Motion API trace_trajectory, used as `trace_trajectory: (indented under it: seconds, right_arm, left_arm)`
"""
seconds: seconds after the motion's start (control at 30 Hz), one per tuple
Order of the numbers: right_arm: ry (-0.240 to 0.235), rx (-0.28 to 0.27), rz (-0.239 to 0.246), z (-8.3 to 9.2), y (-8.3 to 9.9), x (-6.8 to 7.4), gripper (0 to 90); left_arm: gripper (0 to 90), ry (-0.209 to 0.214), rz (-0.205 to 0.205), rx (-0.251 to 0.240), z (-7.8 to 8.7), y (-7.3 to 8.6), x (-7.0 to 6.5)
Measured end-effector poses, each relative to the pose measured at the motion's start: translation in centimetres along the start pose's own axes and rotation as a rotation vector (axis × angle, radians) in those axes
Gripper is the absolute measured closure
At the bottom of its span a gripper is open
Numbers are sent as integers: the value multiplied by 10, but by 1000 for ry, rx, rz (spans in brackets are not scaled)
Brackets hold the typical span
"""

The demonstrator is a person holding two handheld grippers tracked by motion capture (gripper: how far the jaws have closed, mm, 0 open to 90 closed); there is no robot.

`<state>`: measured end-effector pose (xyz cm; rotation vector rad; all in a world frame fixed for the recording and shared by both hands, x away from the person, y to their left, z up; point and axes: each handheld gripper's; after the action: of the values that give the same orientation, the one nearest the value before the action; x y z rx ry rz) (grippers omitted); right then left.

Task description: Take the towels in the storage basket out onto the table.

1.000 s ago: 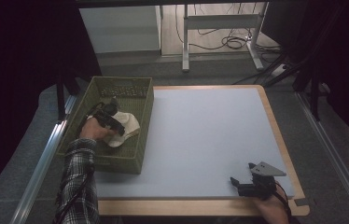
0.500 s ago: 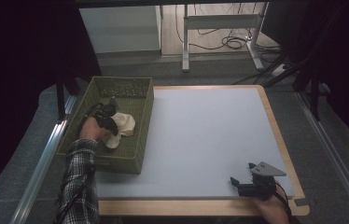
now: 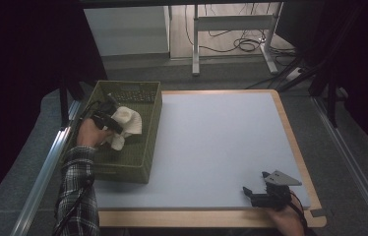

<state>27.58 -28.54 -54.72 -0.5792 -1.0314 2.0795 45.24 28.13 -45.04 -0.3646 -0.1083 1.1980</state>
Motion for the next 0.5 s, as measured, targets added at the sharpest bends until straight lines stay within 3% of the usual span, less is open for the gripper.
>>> trace_trajectory:
  seconds: [0.5]
  right_arm:
    - [0,0,0,0,0,0,61]
  left_arm:
    - [741,-1,-25,-197,50,15,1]
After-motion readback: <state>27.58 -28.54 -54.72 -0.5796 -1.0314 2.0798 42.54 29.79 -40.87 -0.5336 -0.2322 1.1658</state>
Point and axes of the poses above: each handheld gripper's, and its own axes: z roughly backward along the jaws, y roughly out of its underside, x roughly to its left, and after that the axes turned 2 degrees about z, right-handed
